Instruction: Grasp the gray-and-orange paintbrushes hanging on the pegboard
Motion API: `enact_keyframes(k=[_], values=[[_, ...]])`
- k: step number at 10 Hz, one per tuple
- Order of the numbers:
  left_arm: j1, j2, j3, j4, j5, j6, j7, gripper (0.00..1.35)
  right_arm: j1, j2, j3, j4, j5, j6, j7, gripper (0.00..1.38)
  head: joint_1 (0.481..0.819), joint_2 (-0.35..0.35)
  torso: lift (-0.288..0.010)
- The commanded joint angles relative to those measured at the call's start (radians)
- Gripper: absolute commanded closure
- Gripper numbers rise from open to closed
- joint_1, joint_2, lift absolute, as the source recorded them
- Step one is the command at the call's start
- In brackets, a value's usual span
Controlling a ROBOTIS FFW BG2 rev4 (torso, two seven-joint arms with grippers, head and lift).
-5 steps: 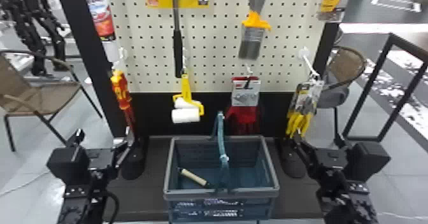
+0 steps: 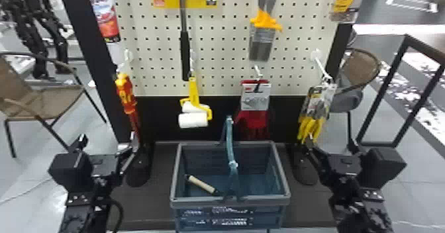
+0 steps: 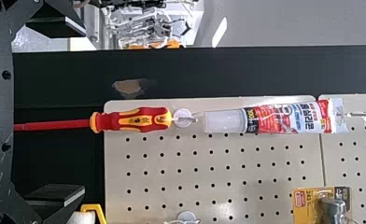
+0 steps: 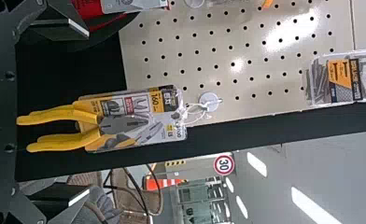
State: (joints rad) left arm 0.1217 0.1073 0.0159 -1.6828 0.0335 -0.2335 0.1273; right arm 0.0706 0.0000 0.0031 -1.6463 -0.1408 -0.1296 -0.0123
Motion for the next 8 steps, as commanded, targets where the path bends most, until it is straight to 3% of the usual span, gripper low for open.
enact_keyframes(k=[1, 3, 5, 8], values=[[0.001, 0.000, -0.001, 0.000, 0.000, 0.000, 0.000, 0.12, 0.002, 0.001, 0.000, -0.012, -0.005, 0.022, 0.000, 0.13, 0.549, 0.000, -0.100], [0.001, 0.000, 0.001, 0.000, 0.000, 0.000, 0.000, 0.12, -0.002, 0.001, 0.000, -0.130, -0.006, 0.196, 0.003, 0.13, 0.549, 0.000, -0.100], [0.001, -0.001, -0.001, 0.000, -0.001, 0.005, 0.000, 0.12, -0.038, -0.023, 0.000, -0.262, -0.006, 0.410, 0.020, 0.13, 0.549, 0.000, -0.100], [-0.001, -0.001, -0.002, 0.000, -0.003, 0.009, 0.000, 0.12, -0.140, -0.029, -0.003, -0.365, -0.016, 0.613, 0.066, 0.12, 0.549, 0.000, -0.100]])
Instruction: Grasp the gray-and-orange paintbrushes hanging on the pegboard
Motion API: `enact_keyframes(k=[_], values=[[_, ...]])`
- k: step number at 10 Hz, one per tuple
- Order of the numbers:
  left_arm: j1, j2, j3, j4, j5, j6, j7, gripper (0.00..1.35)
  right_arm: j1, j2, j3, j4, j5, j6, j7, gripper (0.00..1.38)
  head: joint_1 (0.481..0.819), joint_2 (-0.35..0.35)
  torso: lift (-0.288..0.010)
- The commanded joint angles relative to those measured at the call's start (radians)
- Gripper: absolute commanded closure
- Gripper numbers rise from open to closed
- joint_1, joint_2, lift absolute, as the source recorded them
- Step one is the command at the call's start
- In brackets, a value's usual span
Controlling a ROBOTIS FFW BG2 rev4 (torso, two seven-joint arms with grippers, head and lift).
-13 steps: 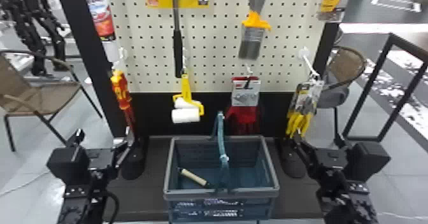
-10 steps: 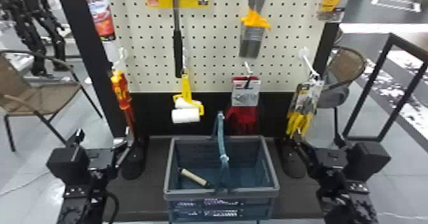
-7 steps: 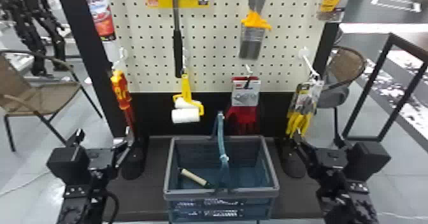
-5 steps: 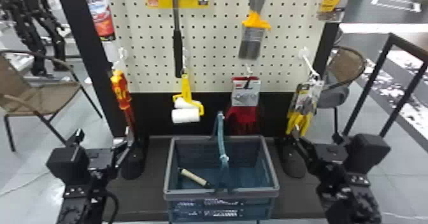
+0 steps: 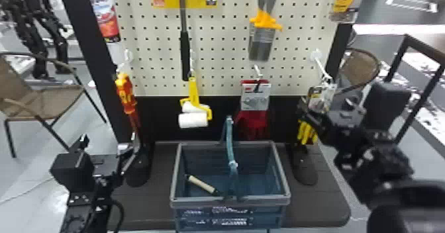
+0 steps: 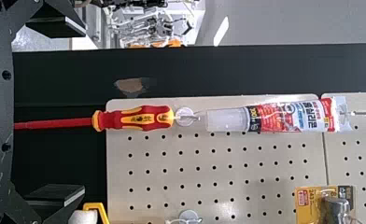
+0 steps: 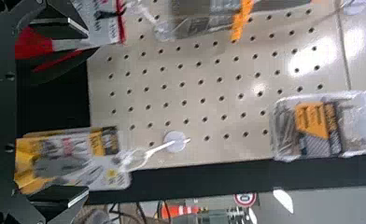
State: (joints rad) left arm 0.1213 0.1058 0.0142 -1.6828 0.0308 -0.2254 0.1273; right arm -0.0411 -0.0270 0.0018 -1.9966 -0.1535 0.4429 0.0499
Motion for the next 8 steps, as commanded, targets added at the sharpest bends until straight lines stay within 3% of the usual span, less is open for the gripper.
enact_keyframes(k=[1, 4, 5, 6, 8], values=[[-0.002, 0.000, -0.002, 0.000, 0.000, 0.003, 0.000, 0.12, -0.076, -0.018, -0.002, -0.037, -0.001, 0.096, 0.021, 0.11, 0.549, 0.000, -0.100], [-0.006, 0.000, -0.007, 0.000, -0.003, 0.009, 0.000, 0.12, -0.195, -0.042, -0.014, -0.045, -0.015, 0.183, 0.047, 0.10, 0.549, 0.000, -0.100], [-0.006, 0.000, -0.007, 0.000, -0.003, 0.009, 0.000, 0.12, -0.243, -0.045, -0.040, 0.002, -0.060, 0.192, 0.102, 0.08, 0.549, 0.000, -0.100], [-0.008, 0.000, -0.007, 0.000, -0.005, 0.011, 0.000, 0.12, -0.301, -0.045, -0.071, 0.091, -0.126, 0.192, 0.205, 0.08, 0.549, 0.000, -0.100], [-0.009, 0.000, -0.005, 0.003, -0.005, 0.012, 0.000, 0.12, -0.355, -0.059, -0.046, 0.116, -0.072, 0.192, 0.246, 0.08, 0.549, 0.000, -0.100]])
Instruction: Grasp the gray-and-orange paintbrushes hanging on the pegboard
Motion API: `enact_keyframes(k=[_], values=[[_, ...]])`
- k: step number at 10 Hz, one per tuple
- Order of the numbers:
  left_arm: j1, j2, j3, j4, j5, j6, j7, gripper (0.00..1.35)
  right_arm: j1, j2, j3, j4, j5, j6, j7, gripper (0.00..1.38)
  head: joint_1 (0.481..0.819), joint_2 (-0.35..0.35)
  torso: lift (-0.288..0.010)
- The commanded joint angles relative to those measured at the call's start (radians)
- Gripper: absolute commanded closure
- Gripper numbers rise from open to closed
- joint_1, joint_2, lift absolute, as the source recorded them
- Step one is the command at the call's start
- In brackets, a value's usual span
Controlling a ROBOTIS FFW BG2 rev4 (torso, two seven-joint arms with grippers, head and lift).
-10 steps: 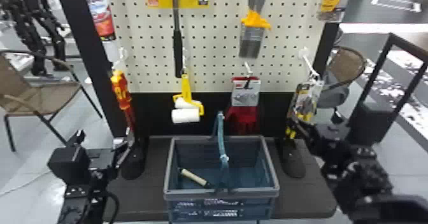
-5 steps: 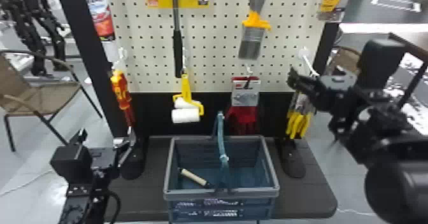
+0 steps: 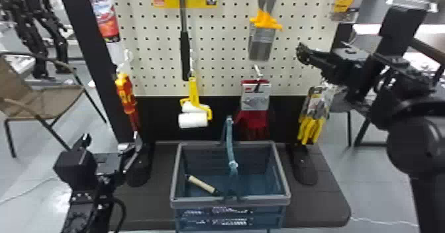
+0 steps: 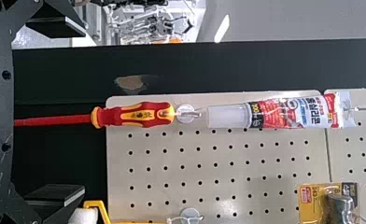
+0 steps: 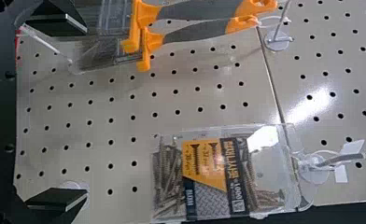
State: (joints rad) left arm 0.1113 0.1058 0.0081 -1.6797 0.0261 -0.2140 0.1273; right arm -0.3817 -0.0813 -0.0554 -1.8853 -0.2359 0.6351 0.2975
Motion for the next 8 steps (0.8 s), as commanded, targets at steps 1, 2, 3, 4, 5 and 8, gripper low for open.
enact_keyframes(k=[1, 2, 3, 4, 5, 8], values=[[0.001, 0.000, 0.000, 0.000, 0.000, 0.004, 0.000, 0.12, -0.043, -0.017, 0.037, 0.018, -0.002, 0.000, 0.006, 0.08, 0.549, 0.000, -0.100], [-0.002, 0.002, -0.002, 0.002, -0.002, 0.005, 0.000, 0.12, -0.071, -0.023, 0.060, 0.026, -0.028, 0.000, 0.020, 0.08, 0.549, 0.000, -0.100], [-0.004, 0.002, -0.005, 0.003, -0.006, 0.010, 0.000, 0.12, -0.092, -0.028, 0.078, 0.032, -0.086, 0.008, 0.020, 0.07, 0.549, 0.000, -0.100], [-0.009, 0.003, -0.011, 0.006, -0.009, 0.016, 0.000, 0.12, -0.108, -0.026, 0.089, 0.038, -0.123, 0.015, 0.020, 0.08, 0.549, 0.000, -0.100], [-0.012, 0.008, -0.016, 0.009, -0.011, 0.021, 0.000, 0.12, -0.121, -0.018, 0.092, 0.066, -0.187, 0.031, 0.023, 0.07, 0.549, 0.000, -0.100], [-0.015, 0.015, -0.022, 0.014, -0.006, 0.019, 0.000, 0.12, -0.227, -0.046, 0.147, 0.166, -0.187, 0.002, 0.086, 0.07, 0.549, 0.000, -0.100]])
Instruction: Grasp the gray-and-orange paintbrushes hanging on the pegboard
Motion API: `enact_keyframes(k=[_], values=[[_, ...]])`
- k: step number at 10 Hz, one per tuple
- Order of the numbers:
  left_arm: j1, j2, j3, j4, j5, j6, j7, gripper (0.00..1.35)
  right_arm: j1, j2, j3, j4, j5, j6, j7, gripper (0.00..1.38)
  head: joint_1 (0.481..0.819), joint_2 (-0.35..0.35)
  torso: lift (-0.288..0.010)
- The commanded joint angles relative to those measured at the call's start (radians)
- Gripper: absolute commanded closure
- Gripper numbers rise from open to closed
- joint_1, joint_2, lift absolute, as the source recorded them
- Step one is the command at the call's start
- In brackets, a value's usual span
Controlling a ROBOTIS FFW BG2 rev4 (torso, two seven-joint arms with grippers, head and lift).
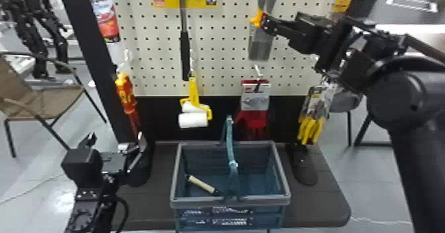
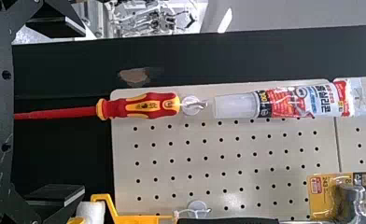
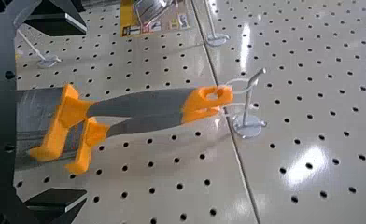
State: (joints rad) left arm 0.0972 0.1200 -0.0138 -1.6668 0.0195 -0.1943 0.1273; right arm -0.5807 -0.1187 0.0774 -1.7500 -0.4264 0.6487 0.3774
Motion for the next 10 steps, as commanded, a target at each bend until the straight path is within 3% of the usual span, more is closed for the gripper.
enact_keyframes(k=[1, 3, 7, 8, 9, 10], values=[[-0.002, 0.004, -0.002, 0.004, 0.007, -0.002, 0.000, 0.12, -0.071, -0.022, 0.050, 0.073, -0.002, -0.037, 0.015, 0.07, 0.549, 0.000, -0.100], [-0.007, 0.009, -0.008, 0.015, 0.014, -0.008, 0.000, 0.12, -0.136, -0.036, 0.094, 0.153, -0.032, -0.055, 0.060, 0.06, 0.549, 0.000, -0.100], [0.004, 0.009, 0.000, 0.016, 0.017, -0.004, 0.000, 0.12, -0.177, -0.052, 0.142, 0.205, -0.084, -0.066, 0.080, 0.09, 0.549, 0.000, -0.100], [0.002, 0.009, -0.002, 0.016, 0.017, -0.004, 0.000, 0.12, -0.182, -0.055, 0.151, 0.215, -0.084, -0.078, 0.080, 0.25, 0.549, 0.000, -0.100], [0.002, 0.010, -0.003, 0.018, 0.019, -0.004, 0.000, 0.12, -0.192, -0.059, 0.154, 0.219, -0.078, -0.084, 0.081, 0.73, 0.549, 0.000, -0.100], [0.001, 0.013, -0.006, 0.018, 0.022, -0.004, 0.000, 0.12, -0.203, -0.067, 0.154, 0.218, -0.066, -0.081, 0.080, 1.01, 0.549, 0.000, -0.100]])
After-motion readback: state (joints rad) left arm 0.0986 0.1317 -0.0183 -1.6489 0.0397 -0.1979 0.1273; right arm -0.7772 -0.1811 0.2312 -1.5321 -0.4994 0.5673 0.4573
